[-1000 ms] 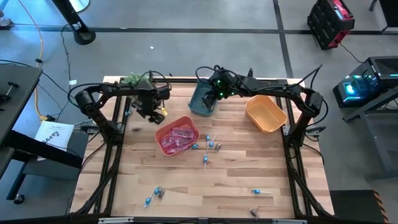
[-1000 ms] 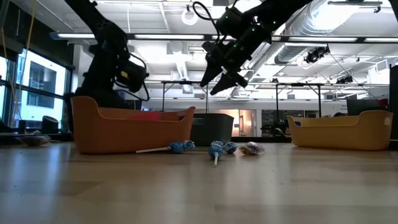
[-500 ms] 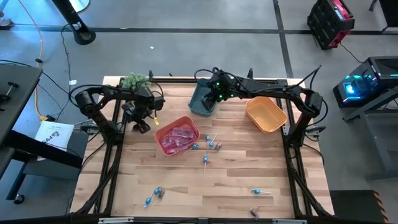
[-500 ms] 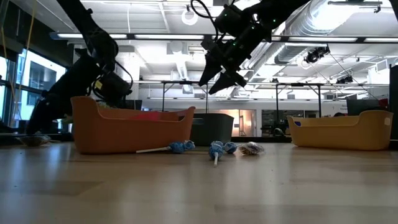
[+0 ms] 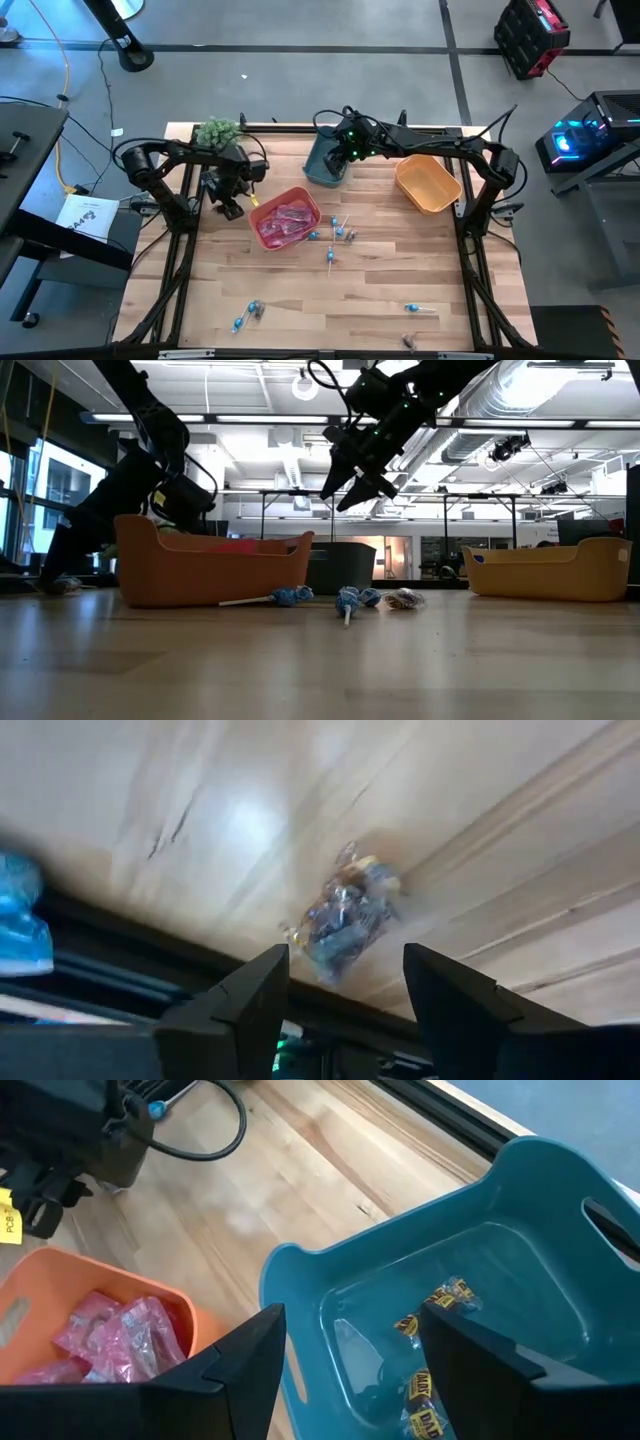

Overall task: Sort candy
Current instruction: Put the black candy into the blue bin

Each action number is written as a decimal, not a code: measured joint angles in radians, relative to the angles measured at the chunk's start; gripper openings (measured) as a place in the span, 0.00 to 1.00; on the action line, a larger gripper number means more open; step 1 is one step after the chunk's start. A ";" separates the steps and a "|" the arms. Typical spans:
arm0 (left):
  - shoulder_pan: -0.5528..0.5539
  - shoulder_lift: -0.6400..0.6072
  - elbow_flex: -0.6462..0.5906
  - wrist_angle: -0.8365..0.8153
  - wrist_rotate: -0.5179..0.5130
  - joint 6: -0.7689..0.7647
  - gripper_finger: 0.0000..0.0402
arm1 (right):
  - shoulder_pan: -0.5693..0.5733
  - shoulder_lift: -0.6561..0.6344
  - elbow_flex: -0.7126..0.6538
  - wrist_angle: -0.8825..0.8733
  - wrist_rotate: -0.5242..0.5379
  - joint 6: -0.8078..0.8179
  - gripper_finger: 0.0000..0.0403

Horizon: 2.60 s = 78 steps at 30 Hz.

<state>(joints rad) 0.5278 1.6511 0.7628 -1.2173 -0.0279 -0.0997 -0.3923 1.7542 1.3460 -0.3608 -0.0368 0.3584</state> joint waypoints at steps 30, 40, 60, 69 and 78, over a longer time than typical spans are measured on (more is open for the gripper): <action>0.002 0.000 -0.007 0.070 0.011 -0.136 0.48 | 0.003 0.000 0.000 -0.001 0.000 0.028 0.56; 0.002 0.008 -0.052 0.095 0.046 -0.199 0.48 | 0.003 0.000 0.000 -0.001 0.000 0.027 0.56; 0.002 -0.057 0.001 0.143 0.014 -0.248 0.09 | 0.003 0.000 0.000 -0.001 -0.001 0.019 0.56; 0.000 -0.279 0.175 0.115 -0.028 -0.266 0.11 | -0.007 -0.061 0.000 0.014 -0.054 -0.030 0.56; -0.081 -0.280 0.274 0.727 0.070 -0.265 0.11 | -0.007 -0.258 0.001 0.040 -0.049 -0.071 0.56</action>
<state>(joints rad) 0.4466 1.3714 1.0363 -0.4908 0.0421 -0.3649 -0.3992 1.4957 1.3468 -0.3206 -0.0855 0.2871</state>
